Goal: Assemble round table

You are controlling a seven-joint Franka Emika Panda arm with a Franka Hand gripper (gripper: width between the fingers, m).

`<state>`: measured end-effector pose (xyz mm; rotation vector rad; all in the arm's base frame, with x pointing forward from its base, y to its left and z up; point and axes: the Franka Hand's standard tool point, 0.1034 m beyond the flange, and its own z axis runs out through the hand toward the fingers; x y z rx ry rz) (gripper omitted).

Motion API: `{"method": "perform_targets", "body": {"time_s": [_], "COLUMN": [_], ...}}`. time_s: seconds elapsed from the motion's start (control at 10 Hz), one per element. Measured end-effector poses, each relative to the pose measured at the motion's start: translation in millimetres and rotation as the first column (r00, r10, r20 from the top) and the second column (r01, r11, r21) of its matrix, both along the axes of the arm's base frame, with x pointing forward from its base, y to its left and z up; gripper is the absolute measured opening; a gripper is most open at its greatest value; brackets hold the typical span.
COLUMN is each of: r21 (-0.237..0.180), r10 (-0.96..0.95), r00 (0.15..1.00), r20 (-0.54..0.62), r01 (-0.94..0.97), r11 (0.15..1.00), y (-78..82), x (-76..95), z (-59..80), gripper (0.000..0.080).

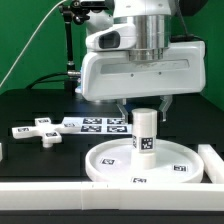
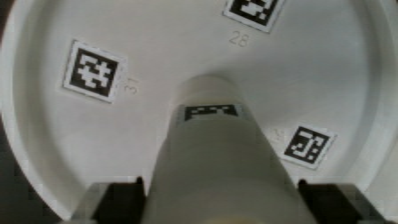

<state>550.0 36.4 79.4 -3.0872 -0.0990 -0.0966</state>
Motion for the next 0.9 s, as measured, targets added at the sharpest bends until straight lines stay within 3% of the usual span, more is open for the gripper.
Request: {"method": "perform_targets", "body": {"time_s": [0.5,0.7,0.9], "r21": [0.034,0.088,0.106], "r10": [-0.333,-0.587,-0.761], "r00": [0.943,0.808,0.643], "r20": [-0.022,-0.042,-0.082], "r01": [0.334,0.588,0.765], "r11": [0.942,0.804,0.635], "y": [0.7,-0.9,0.2], "x": [-0.3,0.4,0.6], "z": [-0.5,-1.5,-2.0], "gripper": [0.0414,0.0414,0.0415]}}
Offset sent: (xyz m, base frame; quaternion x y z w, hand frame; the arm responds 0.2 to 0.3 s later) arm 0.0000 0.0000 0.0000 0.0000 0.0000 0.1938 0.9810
